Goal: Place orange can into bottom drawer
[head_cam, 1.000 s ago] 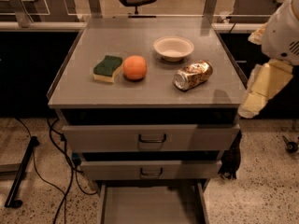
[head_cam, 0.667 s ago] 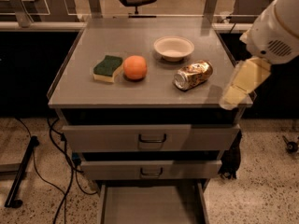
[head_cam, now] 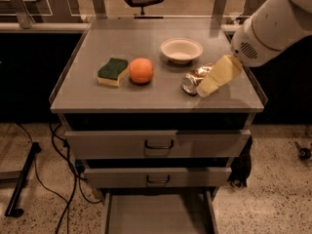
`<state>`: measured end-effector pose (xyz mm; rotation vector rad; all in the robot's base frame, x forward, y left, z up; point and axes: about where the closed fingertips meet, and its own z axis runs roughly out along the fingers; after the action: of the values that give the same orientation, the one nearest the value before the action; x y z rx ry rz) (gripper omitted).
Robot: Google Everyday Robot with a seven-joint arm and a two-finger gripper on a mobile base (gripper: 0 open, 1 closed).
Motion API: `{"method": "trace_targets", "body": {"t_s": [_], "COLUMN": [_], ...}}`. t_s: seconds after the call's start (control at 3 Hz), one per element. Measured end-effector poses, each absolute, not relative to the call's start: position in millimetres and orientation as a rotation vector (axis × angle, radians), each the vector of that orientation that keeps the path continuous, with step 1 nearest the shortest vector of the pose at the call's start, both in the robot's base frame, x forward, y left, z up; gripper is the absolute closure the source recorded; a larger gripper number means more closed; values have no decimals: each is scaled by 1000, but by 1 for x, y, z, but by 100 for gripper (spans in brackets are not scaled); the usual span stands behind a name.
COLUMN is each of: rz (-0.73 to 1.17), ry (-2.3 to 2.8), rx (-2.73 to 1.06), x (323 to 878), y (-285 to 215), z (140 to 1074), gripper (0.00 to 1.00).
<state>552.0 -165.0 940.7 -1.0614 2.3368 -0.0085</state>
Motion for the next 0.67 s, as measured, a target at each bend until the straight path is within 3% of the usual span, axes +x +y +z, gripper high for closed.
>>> {"method": "trace_targets", "body": {"t_s": [0.67], "rz": [-125], "ry": [2429], "rx": [-842], "x": [574], "y": [-172], "z": [912], "gripper": [0]}}
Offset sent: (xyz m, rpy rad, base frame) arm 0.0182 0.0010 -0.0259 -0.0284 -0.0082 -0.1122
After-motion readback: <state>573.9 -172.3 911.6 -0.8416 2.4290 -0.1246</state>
